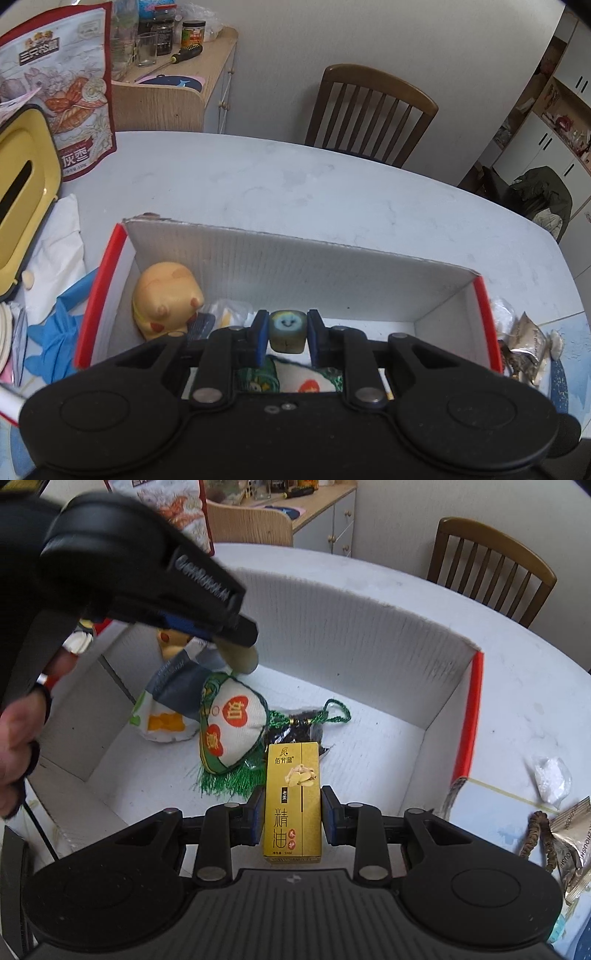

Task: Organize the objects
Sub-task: 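Lower both items into the box and open both grippers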

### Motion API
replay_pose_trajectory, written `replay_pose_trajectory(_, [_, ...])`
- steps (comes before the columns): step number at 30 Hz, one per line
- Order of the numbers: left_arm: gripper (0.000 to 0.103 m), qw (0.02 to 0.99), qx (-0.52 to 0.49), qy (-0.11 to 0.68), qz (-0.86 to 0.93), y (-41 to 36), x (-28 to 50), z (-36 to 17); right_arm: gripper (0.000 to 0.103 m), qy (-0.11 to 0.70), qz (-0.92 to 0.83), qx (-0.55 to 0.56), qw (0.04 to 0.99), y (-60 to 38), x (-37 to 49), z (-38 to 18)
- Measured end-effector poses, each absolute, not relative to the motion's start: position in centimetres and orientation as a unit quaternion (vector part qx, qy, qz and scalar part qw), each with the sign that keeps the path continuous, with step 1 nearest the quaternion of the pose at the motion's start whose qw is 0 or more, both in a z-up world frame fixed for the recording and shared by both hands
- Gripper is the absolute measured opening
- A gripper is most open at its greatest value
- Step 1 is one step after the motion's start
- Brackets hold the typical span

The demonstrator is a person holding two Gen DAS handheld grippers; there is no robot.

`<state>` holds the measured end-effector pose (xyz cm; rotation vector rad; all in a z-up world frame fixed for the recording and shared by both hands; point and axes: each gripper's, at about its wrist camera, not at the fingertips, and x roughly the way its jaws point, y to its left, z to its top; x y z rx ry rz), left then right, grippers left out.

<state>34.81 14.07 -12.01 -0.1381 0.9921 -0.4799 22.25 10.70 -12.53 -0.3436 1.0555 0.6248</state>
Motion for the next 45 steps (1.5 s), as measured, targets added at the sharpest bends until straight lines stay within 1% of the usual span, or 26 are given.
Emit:
replay_pose_trajectory(19, [0.019,0.817,-0.036,0.53,-0.222,12.8,36.3,-15.3,0.03,0.506,0.291,-0.166,0.795,11.2,22.6,-13.4])
replay_pose_trajectory(26, [0.02,0.815,-0.028,0.534,-0.224,12.6,36.3,-15.4,0.03,0.501,0.298,-0.158,0.797,10.7,22.4,-12.9])
replay_pose_trajectory(29, [0.026,0.816,-0.029,0.531,-0.226,12.5,36.1,-15.1,0.03,0.496,0.301,-0.151,0.8,10.3,22.2,-12.4])
replay_pose_trajectory(31, [0.027,0.817,-0.027,0.528,-0.23,12.5,35.9,-14.8,0.03,0.494,0.303,-0.146,0.802,10.0,22.1,-12.0])
replay_pose_trajectory(36, [0.039,0.821,-0.025,0.521,-0.234,12.6,35.3,-14.0,0.031,0.489,0.31,-0.135,0.804,9.4,21.7,-11.0])
replay_pose_trajectory(37, [0.04,0.821,-0.025,0.519,-0.235,12.6,35.1,-13.8,0.031,0.489,0.31,-0.135,0.804,9.3,21.7,-11.0])
replay_pose_trajectory(38, [0.04,0.822,-0.026,0.518,-0.237,12.7,34.9,-13.6,0.033,0.488,0.312,-0.133,0.804,9.1,21.6,-10.8])
replay_pose_trajectory(40, [0.042,0.823,-0.029,0.514,-0.239,12.9,34.5,-13.2,0.038,0.486,0.313,-0.128,0.806,8.8,21.2,-10.3])
replay_pose_trajectory(41, [0.045,0.824,-0.031,0.512,-0.239,13.0,34.3,-13.0,0.041,0.483,0.314,-0.125,0.808,8.6,21.1,-10.0])
replay_pose_trajectory(45, [0.054,0.831,-0.032,0.502,-0.238,13.5,33.5,-11.9,0.042,0.472,0.319,-0.117,0.814,7.9,20.5,-8.8])
